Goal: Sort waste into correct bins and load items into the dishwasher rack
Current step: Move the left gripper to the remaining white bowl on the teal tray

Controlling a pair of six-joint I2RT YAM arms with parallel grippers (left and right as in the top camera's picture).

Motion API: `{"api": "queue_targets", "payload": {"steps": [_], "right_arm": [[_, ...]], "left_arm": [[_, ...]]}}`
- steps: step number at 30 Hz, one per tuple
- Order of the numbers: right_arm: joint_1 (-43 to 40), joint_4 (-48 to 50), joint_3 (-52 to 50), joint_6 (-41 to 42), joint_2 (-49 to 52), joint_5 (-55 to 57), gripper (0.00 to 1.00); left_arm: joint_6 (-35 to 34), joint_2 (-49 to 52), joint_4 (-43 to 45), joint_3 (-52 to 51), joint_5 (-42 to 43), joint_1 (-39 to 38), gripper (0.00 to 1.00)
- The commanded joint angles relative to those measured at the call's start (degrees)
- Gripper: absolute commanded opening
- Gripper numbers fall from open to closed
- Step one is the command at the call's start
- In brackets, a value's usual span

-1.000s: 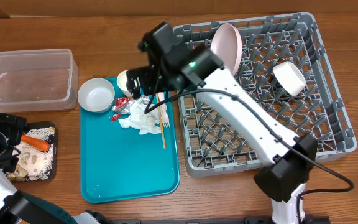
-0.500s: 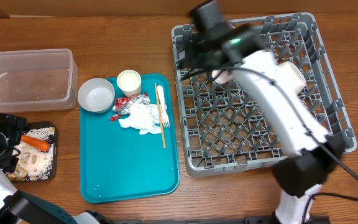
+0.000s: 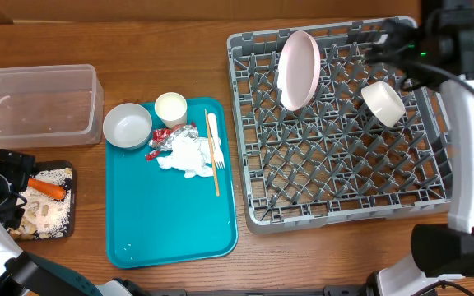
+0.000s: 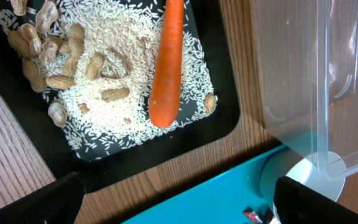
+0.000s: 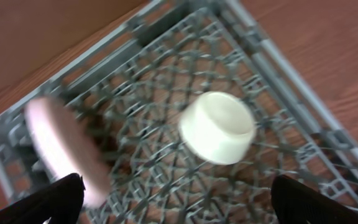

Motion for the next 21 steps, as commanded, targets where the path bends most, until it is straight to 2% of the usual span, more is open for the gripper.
{"api": "queue_targets", "payload": {"steps": [1,13,15,18,20,21], "right_arm": [[-2.5,0.1,0.8,0.3,-0.2,0.8,1.00],[-4.2,0.1,0.8,0.3,-0.2,0.8,1.00],[-4.2,0.1,0.8,0.3,-0.2,0.8,1.00],[-4.2,0.1,0.8,0.3,-0.2,0.8,1.00],[-4.2,0.1,0.8,0.3,-0.2,0.8,1.00],[-4.2,0.1,0.8,0.3,-0.2,0.8,1.00]], "left_arm": [[1.1,0.0,-0.1,1.0,-0.5,-0.1,1.00],[1.1,0.0,-0.1,1.0,-0.5,-0.1,1.00],[-1.0,0.0,0.3,1.0,0.5,-0.1,1.00],[-5.1,0.0,0.3,1.0,6.8,-0.1,1.00],[-4.0,0.0,-2.7,1.0,13.2,-0.1,1.00],[-1.3,0.0,-4.8,1.0,16.3,-0.2,1.00]]}}
